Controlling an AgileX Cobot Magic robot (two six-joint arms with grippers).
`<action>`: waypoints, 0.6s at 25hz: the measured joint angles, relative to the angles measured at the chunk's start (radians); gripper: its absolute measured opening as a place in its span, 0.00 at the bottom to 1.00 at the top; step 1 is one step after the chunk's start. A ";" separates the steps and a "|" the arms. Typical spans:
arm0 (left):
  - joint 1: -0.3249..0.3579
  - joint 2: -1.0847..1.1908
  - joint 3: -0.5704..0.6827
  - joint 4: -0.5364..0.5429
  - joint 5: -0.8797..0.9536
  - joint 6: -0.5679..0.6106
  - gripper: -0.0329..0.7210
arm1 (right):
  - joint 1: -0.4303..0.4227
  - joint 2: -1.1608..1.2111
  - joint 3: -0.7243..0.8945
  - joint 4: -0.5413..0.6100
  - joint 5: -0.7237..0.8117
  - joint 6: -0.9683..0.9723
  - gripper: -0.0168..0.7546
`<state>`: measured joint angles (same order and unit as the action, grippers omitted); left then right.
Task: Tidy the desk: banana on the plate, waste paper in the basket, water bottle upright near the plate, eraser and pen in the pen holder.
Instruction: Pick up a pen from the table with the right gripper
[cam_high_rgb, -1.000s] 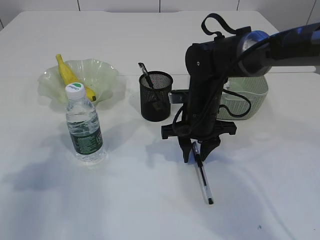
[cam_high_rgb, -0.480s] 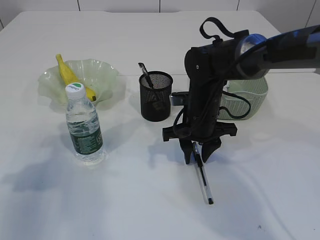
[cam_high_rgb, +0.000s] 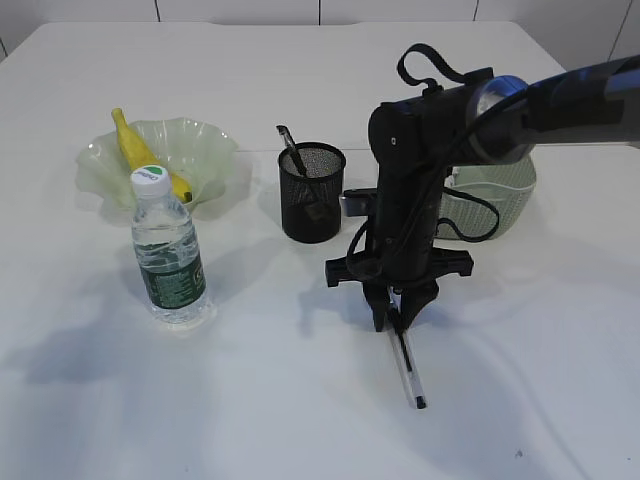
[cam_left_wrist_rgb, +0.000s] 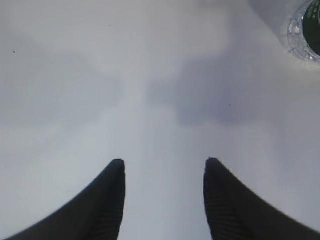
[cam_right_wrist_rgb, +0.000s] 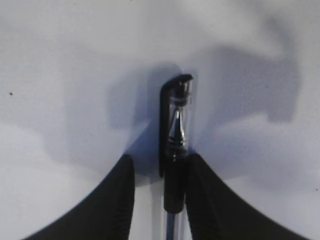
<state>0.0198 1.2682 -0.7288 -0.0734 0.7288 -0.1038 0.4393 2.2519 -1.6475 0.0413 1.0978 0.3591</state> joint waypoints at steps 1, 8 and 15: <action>0.000 0.000 0.000 0.000 0.000 0.000 0.52 | 0.000 0.000 0.000 0.000 0.000 0.000 0.32; 0.000 0.000 0.000 -0.002 0.000 0.000 0.51 | 0.000 0.000 0.000 0.000 0.000 0.000 0.11; 0.000 0.000 0.000 -0.003 0.000 0.000 0.51 | 0.000 0.000 0.000 0.000 0.012 -0.071 0.10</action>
<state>0.0198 1.2682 -0.7288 -0.0768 0.7288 -0.1038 0.4393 2.2519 -1.6475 0.0413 1.1098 0.2884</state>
